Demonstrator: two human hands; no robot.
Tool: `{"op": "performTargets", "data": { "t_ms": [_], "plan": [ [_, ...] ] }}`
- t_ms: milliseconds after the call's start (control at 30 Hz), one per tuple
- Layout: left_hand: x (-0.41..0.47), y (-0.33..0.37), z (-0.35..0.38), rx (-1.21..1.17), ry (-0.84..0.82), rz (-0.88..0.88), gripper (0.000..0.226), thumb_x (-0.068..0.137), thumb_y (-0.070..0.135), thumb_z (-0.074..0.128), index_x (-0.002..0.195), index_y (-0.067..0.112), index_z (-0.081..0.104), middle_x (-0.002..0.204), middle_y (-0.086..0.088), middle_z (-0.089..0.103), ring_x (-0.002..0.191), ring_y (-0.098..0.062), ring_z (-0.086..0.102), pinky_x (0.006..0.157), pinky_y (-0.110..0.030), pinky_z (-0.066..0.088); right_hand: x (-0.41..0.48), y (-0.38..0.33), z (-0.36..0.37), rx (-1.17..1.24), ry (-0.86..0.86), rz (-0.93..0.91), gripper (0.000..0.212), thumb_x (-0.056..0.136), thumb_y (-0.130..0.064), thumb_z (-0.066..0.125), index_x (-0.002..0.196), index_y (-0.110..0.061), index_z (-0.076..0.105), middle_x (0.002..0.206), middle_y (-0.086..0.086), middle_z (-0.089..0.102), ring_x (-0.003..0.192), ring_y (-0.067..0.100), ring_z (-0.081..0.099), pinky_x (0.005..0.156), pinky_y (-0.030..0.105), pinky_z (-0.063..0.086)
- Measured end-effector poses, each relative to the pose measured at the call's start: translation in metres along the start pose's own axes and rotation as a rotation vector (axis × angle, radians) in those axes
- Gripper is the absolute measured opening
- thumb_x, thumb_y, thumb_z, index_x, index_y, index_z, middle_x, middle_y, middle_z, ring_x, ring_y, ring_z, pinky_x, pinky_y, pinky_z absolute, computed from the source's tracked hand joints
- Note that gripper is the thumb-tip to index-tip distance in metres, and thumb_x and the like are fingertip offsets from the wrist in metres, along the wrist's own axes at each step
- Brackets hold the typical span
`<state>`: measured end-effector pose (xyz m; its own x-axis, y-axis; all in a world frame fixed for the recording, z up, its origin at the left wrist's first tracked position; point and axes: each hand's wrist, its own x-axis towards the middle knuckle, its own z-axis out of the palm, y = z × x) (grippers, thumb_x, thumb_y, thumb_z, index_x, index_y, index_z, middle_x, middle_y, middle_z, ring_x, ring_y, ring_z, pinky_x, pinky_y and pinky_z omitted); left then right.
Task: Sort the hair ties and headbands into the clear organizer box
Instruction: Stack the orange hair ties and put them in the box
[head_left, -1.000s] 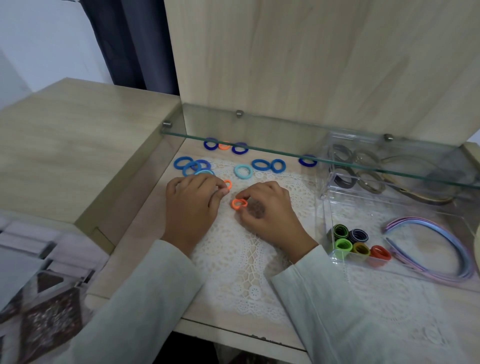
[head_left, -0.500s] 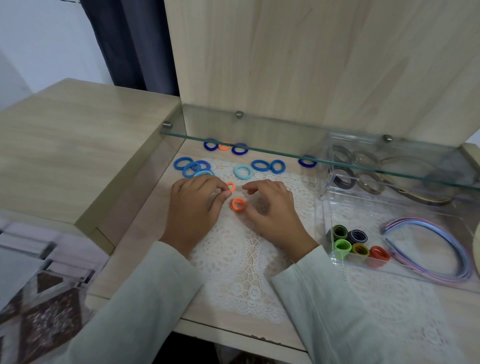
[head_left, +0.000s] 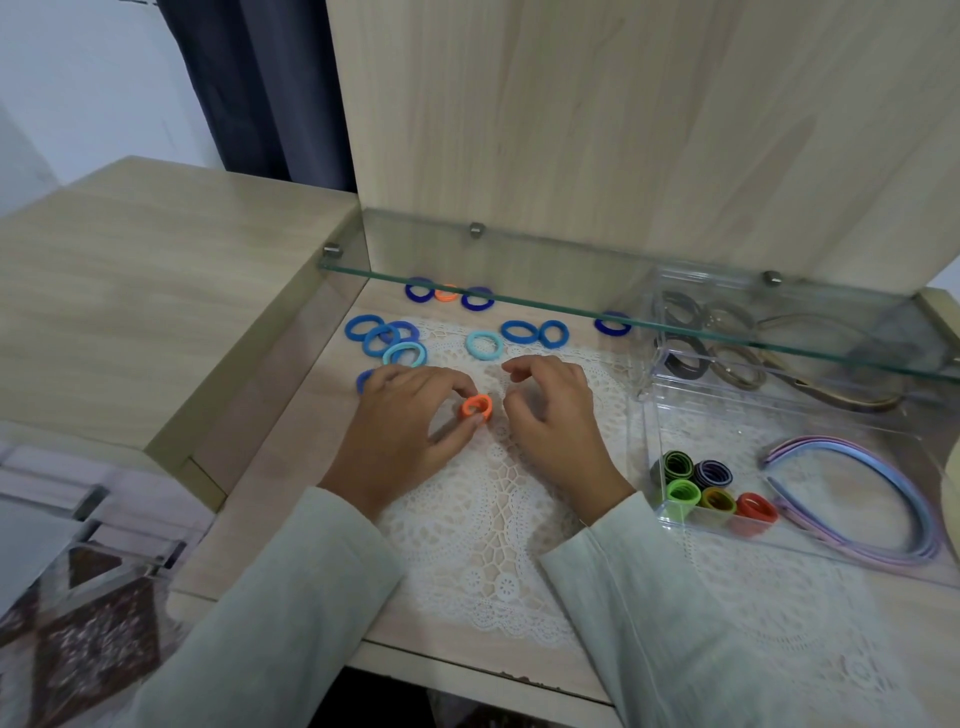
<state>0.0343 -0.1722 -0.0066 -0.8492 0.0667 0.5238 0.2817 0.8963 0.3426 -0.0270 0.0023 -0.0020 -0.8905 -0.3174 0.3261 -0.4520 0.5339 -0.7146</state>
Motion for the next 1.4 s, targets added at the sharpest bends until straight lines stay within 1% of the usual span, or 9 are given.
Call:
{"op": "performTargets", "data": {
  "t_ms": [200,333,467,667,833,933,1033,1233,1400],
  "plan": [
    [0.000,0.000,0.001,-0.003,-0.027,-0.043,0.028,0.088,0.050,0.057,0.109,0.031,0.059,0.101,0.021,0.064,0.097,0.002,0.057,0.096,-0.029,0.032,0.001,0.001,0.000,-0.007,-0.006,0.012,0.033,0.086,-0.034,0.044,0.112,-0.026,0.061,0.105,-0.015,0.058,0.108,0.007,0.040,0.095,0.035,0.035],
    [0.000,0.001,0.001,0.011,-0.040,-0.047,0.034,0.088,0.049,0.057,0.115,0.029,0.060,0.110,0.019,0.065,0.104,-0.001,0.059,0.100,-0.038,0.038,0.002,0.003,0.000,-0.019,0.013,0.017,0.036,0.087,-0.035,0.043,0.115,-0.024,0.062,0.110,-0.013,0.058,0.110,0.009,0.041,0.096,0.036,0.036],
    [0.000,0.000,0.002,0.061,0.009,-0.104,0.043,0.089,0.046,0.052,0.126,0.025,0.057,0.125,0.011,0.062,0.124,-0.010,0.054,0.108,-0.047,0.034,0.012,0.004,0.001,-0.143,0.058,-0.016,0.033,0.091,-0.030,0.046,0.120,-0.020,0.060,0.120,-0.005,0.058,0.119,0.017,0.043,0.098,0.034,0.033],
    [0.002,-0.006,0.010,0.271,-0.050,-0.467,0.061,0.090,0.043,0.035,0.147,0.019,0.042,0.159,-0.008,0.031,0.148,-0.032,0.023,0.116,-0.054,0.018,0.041,0.009,0.011,-0.474,0.005,-0.028,0.046,0.096,-0.033,0.043,0.141,-0.021,0.044,0.146,0.003,0.042,0.139,0.027,0.028,0.113,0.046,0.023],
    [0.003,-0.010,0.013,0.323,-0.132,-0.517,0.068,0.090,0.046,0.029,0.153,0.020,0.030,0.163,-0.010,0.018,0.150,-0.035,0.012,0.118,-0.055,0.011,0.076,0.009,0.024,-0.619,-0.125,-0.045,0.051,0.099,-0.040,0.032,0.148,-0.027,0.032,0.157,0.003,0.025,0.146,0.029,0.014,0.117,0.049,0.012],
    [0.003,-0.011,0.014,0.313,-0.141,-0.533,0.069,0.090,0.045,0.026,0.155,0.020,0.026,0.164,-0.009,0.014,0.151,-0.034,0.009,0.119,-0.053,0.009,0.096,0.009,0.029,-0.618,-0.127,-0.105,0.045,0.097,-0.035,0.036,0.141,-0.026,0.041,0.149,0.002,0.037,0.138,0.030,0.028,0.112,0.048,0.021],
    [0.003,-0.012,0.015,0.309,-0.152,-0.540,0.065,0.094,0.041,0.029,0.155,0.020,0.023,0.165,-0.009,0.011,0.151,-0.034,0.007,0.119,-0.053,0.007,0.111,0.007,0.030,-0.626,-0.113,-0.212,0.036,0.095,-0.029,0.041,0.128,-0.024,0.054,0.133,-0.001,0.052,0.120,0.028,0.043,0.098,0.043,0.033],
    [0.004,-0.011,0.016,0.299,-0.201,-0.551,0.066,0.095,0.043,0.026,0.157,0.022,0.015,0.166,-0.005,0.002,0.152,-0.030,-0.001,0.120,-0.051,0.000,0.129,0.006,0.042,-0.595,-0.135,-0.315,0.036,0.100,-0.034,0.040,0.130,-0.030,0.059,0.112,0.003,0.060,0.105,0.028,0.047,0.087,0.037,0.031],
    [0.005,-0.010,0.013,0.294,-0.212,-0.545,0.072,0.089,0.045,0.021,0.157,0.022,0.014,0.166,-0.003,0.003,0.152,-0.029,0.000,0.120,-0.052,0.000,0.137,-0.003,0.051,-0.599,-0.136,-0.221,0.035,0.099,-0.035,0.040,0.121,-0.023,0.064,0.116,0.006,0.055,0.111,0.029,0.045,0.091,0.038,0.031]
  ]
}}
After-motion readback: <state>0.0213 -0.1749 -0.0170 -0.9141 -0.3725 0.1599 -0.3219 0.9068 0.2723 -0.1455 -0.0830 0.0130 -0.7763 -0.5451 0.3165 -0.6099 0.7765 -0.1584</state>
